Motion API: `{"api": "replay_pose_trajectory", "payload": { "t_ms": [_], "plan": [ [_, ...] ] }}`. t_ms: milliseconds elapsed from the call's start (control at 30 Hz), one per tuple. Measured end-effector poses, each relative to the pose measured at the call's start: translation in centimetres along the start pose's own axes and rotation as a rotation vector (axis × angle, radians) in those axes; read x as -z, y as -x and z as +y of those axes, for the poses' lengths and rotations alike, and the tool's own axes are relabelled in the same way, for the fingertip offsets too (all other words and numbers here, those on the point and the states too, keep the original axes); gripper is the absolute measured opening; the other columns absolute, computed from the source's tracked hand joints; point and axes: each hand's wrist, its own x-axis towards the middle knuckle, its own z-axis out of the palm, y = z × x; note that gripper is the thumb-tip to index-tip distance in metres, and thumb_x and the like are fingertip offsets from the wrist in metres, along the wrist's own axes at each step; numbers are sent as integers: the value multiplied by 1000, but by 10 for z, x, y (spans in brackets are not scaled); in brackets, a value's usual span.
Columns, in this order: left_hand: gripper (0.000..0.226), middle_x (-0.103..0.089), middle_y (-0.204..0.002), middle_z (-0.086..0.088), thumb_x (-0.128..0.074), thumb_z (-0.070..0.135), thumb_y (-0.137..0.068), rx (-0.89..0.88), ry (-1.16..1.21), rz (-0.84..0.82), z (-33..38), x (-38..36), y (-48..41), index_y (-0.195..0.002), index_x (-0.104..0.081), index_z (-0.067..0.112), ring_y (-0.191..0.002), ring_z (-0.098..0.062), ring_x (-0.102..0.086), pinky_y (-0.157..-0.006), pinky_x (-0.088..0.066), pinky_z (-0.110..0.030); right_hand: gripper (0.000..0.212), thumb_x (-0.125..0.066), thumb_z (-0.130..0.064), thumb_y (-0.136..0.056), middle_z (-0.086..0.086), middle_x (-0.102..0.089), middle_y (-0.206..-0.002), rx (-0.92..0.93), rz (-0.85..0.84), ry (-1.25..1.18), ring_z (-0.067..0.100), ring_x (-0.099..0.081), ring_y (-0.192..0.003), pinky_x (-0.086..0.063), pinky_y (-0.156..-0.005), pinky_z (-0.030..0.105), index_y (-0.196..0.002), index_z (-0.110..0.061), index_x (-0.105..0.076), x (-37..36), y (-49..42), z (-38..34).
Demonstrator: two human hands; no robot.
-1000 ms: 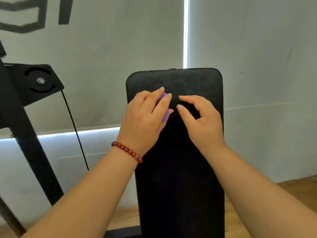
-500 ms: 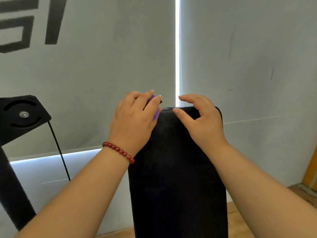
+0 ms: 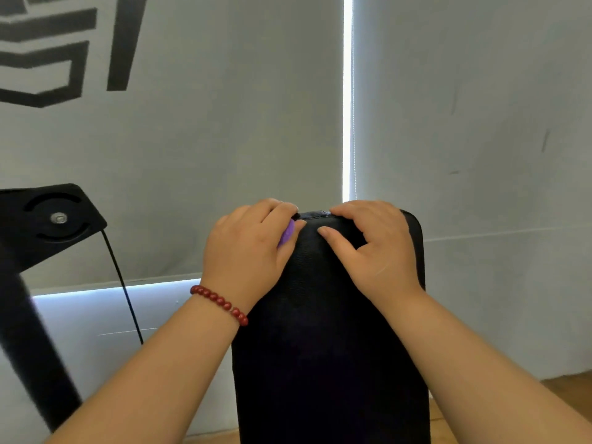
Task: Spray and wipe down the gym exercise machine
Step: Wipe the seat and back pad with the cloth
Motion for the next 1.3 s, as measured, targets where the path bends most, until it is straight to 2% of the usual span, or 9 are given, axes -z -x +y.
{"api": "replay_pose_trajectory", "payload": {
  "t_ms": [467,567,667,733,833,967,1133,1233,1300],
  "plan": [
    [46,-72,-102,9,-31,43,-96,219,138,-41,10,8,-2,-104,-71,22,-91,-14,-62,-78,-39,-20,35,-56,-50,-87,-12,-69,-99,-54,-17,-79,2,-52,-97,-34,-99,28,-103,-23,-72,4,-4,-7],
    [48,-70,-113,10,-32,47,-94,297,352,4,9,14,-4,-108,-71,23,-103,-3,-60,-90,-41,-15,34,-64,-45,-88,-19,-63,-107,-176,-123,-252,-3,-53,-105,-38,-96,19,-117,-27,-67,12,-13,-26],
    [24,-51,-130,22,-40,43,-102,367,600,41,12,28,-11,-103,-63,37,-115,20,-46,-95,-35,-3,35,-65,-40,-89,-24,-63,-110,-245,-331,-466,-9,-55,-107,-41,-91,8,-123,-32,-63,13,-29,-49],
    [27,-40,-134,29,-35,44,-98,433,748,16,17,38,-18,-101,-61,40,-125,19,-37,-95,-30,2,25,-66,-31,-90,-20,-69,-106,-272,-398,-637,-7,-61,-102,-46,-88,11,-115,-35,-65,10,-39,-60],
    [34,-37,-138,28,-30,51,-88,517,867,-19,15,44,-26,-104,-59,43,-140,3,-28,-104,-26,-2,15,-67,-18,-90,-8,-75,-94,-377,-398,-872,2,-68,-92,-51,-80,14,-99,-30,-69,3,-50,-71],
    [50,-37,-151,14,-23,53,-94,593,772,-37,-5,44,-29,-133,-50,36,-140,1,-27,-107,-19,-8,12,-67,-17,-91,0,-74,-98,-495,-319,-945,16,-70,-95,-57,-88,36,-94,-29,-68,0,-63,-71],
    [54,-46,-148,5,-25,47,-103,828,745,-183,-25,14,-9,-143,-48,19,-138,-9,-37,-113,-20,-20,21,-67,-22,-91,-5,-68,-99,-333,-226,-660,14,-67,-91,-57,-86,34,-88,-42,-62,21,-103,-59],
    [54,-67,-121,3,-24,49,-103,898,773,-171,-25,-1,-9,-113,-69,21,-117,-13,-57,-108,-37,-32,19,-68,-25,-89,-12,-58,-98,-40,-306,-309,-7,-56,-85,-41,-75,3,-90,-41,-60,19,-124,-55],
    [54,-72,-102,2,-25,45,-104,919,739,-100,-26,-3,-9,-89,-72,24,-102,-16,-62,-97,-42,-30,20,-71,-21,-87,-20,-50,-87,122,-394,-152,-18,-48,-78,-33,-67,-1,-92,-35,-58,8,-128,-56]
  ]
}}
